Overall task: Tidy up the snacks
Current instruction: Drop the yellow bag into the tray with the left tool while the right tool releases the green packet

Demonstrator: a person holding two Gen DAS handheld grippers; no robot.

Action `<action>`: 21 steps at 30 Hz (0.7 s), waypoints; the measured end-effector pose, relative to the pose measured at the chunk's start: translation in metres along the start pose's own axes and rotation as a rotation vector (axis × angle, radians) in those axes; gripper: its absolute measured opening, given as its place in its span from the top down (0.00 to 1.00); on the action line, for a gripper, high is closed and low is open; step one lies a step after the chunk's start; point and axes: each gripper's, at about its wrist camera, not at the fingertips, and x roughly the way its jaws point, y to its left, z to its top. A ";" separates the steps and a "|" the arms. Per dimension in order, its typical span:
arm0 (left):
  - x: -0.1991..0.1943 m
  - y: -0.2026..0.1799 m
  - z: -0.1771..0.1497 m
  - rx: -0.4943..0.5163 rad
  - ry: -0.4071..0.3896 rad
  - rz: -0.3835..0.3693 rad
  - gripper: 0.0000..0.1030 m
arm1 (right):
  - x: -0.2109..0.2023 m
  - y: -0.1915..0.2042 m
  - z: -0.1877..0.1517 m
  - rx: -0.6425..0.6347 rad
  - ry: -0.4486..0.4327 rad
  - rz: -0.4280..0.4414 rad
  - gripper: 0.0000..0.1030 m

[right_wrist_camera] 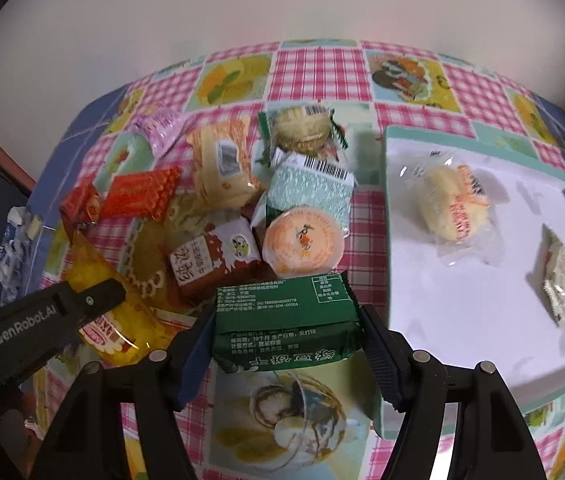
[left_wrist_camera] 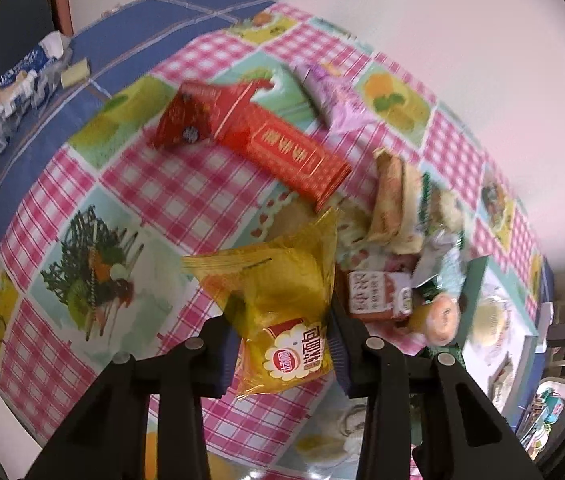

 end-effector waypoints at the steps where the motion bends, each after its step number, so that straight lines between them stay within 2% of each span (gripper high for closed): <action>1: -0.005 -0.001 -0.001 0.002 -0.010 -0.005 0.61 | -0.005 0.000 0.000 0.001 -0.007 0.005 0.30; 7: -0.036 -0.003 -0.003 0.017 -0.079 -0.035 0.61 | -0.039 -0.002 0.003 0.004 -0.073 0.015 0.30; 10: -0.044 -0.013 -0.005 0.028 -0.096 -0.046 0.61 | -0.044 -0.006 0.003 0.014 -0.077 0.013 0.30; 16: -0.041 -0.034 -0.012 0.077 -0.071 -0.071 0.61 | -0.042 -0.037 0.001 0.102 -0.056 -0.006 0.30; 21: -0.039 -0.063 -0.026 0.146 -0.049 -0.111 0.61 | -0.043 -0.081 -0.002 0.207 -0.045 -0.086 0.30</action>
